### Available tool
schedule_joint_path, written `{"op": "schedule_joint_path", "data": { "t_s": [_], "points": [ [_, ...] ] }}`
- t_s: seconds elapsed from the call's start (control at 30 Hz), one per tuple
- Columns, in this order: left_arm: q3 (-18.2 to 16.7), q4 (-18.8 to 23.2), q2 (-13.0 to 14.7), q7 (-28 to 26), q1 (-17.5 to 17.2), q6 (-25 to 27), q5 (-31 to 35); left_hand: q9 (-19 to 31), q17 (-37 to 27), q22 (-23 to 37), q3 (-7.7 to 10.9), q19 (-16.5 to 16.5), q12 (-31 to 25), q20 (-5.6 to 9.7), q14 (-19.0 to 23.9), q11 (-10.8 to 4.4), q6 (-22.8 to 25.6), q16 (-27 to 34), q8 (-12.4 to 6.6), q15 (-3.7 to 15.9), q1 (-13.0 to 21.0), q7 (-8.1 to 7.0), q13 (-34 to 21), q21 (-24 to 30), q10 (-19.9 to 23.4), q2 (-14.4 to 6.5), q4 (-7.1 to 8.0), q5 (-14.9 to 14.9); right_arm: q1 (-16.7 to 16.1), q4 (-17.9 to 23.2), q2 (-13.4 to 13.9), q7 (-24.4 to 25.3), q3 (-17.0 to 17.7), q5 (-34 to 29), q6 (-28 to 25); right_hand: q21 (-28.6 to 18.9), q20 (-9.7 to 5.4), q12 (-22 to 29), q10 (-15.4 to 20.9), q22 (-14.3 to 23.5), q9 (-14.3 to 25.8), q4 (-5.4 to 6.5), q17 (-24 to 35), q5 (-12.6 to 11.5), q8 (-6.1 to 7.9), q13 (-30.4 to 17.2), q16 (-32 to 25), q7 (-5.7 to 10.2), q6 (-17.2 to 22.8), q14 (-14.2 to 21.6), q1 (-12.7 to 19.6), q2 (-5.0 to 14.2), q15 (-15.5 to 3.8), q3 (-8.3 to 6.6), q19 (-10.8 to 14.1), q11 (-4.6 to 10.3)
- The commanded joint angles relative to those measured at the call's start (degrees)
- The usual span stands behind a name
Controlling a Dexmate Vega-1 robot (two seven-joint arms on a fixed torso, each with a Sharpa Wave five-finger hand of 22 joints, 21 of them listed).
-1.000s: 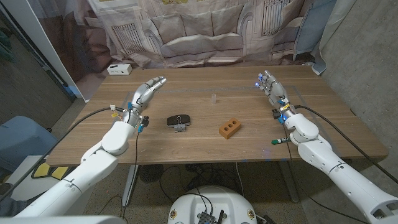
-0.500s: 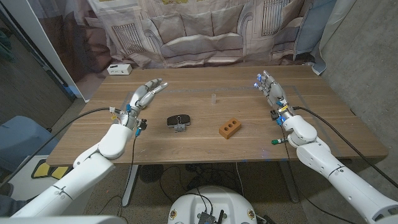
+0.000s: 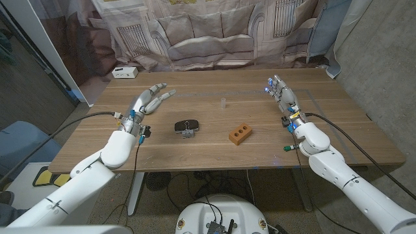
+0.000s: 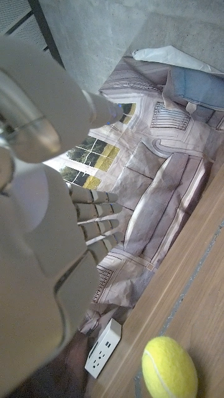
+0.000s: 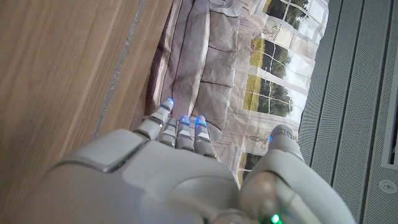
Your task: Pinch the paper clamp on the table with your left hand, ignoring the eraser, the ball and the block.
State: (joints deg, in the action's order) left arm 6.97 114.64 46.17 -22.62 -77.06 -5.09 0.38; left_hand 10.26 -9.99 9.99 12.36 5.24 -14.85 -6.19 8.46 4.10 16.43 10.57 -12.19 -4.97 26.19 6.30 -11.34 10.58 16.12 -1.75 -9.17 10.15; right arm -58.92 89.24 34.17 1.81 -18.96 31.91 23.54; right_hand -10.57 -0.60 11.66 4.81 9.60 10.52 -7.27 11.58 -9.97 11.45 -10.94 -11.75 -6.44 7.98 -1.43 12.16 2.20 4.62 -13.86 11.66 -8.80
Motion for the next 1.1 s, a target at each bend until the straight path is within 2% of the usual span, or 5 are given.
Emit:
{"op": "schedule_joint_path", "data": {
  "t_s": [0.03,0.33,0.57,0.87,1.1],
  "points": [
    [-0.11,3.69,1.38,-0.45,-0.31,6.94,5.05,0.33,-0.18,0.19,0.91,-0.32,-0.31,-0.11,-0.41,-0.41,1.34,-0.20,-0.24,0.26,1.29,-0.05,-0.18,0.07,0.94,-0.04,-0.24,0.12,-1.38,1.67,0.13,1.85,0.47,-0.79,-0.07,-0.30,0.44,0.10,0.22,0.20,0.16,-0.25,0.21,-0.15,-0.09,-0.15,-0.10,0.06,0.63,0.25,0.72,-0.09,0.45,0.07,-0.03,0.19],
    [-0.35,7.14,3.86,1.07,-1.09,12.41,7.91,0.36,-0.13,0.14,2.29,-0.52,-0.58,0.46,0.41,-2.04,2.76,0.25,-0.54,1.21,4.45,-0.92,-0.21,0.25,2.68,-0.56,-0.89,0.39,-2.06,2.17,-0.09,2.58,0.67,-1.07,0.20,-0.31,0.52,0.08,0.23,0.21,0.16,-0.26,0.23,-0.14,-0.11,-0.15,-0.09,0.09,0.70,0.25,0.73,-0.07,0.39,0.10,-0.07,0.18],
    [-1.79,11.56,7.01,3.73,-2.95,19.09,10.05,0.39,0.00,0.09,5.28,-0.70,-1.26,0.82,2.32,-4.05,6.22,0.61,-1.21,2.78,11.06,-2.06,-0.27,0.41,6.65,-1.48,-1.35,1.03,-1.98,2.29,-0.52,2.89,0.27,-1.59,0.23,-0.07,0.63,0.07,0.30,0.21,0.16,-0.29,0.23,-0.14,-0.14,-0.16,0.05,0.13,0.73,-0.07,0.81,-0.01,0.55,0.10,-0.83,0.30],
    [-3.23,14.22,10.05,7.95,-3.66,24.12,10.27,0.40,0.02,0.08,5.55,-0.83,-0.89,0.98,2.41,-3.75,5.84,0.47,-0.80,2.94,12.26,-2.46,-0.29,0.39,6.40,-0.75,-1.29,0.86,-1.87,2.78,-0.81,3.02,-0.29,-1.89,-0.25,-0.07,0.60,0.04,0.29,0.22,0.16,-0.36,0.22,-0.14,-0.17,-0.16,0.14,0.13,0.75,-0.29,0.99,0.10,0.48,0.03,-1.04,0.29],
    [-1.54,15.42,14.37,14.45,0.09,28.79,9.63,0.40,0.00,0.09,5.06,-1.19,-0.54,0.88,1.92,-3.19,5.32,0.20,-0.33,2.77,12.11,-2.08,-0.33,0.31,6.04,0.64,-0.90,0.39,-2.55,3.77,-0.54,3.82,-0.15,-2.34,-0.61,-0.10,0.54,0.00,0.24,0.22,0.16,-0.41,0.21,-0.13,-0.19,-0.16,0.14,0.16,0.75,-0.28,1.10,0.16,0.42,0.00,-1.14,0.32]
  ]
}}
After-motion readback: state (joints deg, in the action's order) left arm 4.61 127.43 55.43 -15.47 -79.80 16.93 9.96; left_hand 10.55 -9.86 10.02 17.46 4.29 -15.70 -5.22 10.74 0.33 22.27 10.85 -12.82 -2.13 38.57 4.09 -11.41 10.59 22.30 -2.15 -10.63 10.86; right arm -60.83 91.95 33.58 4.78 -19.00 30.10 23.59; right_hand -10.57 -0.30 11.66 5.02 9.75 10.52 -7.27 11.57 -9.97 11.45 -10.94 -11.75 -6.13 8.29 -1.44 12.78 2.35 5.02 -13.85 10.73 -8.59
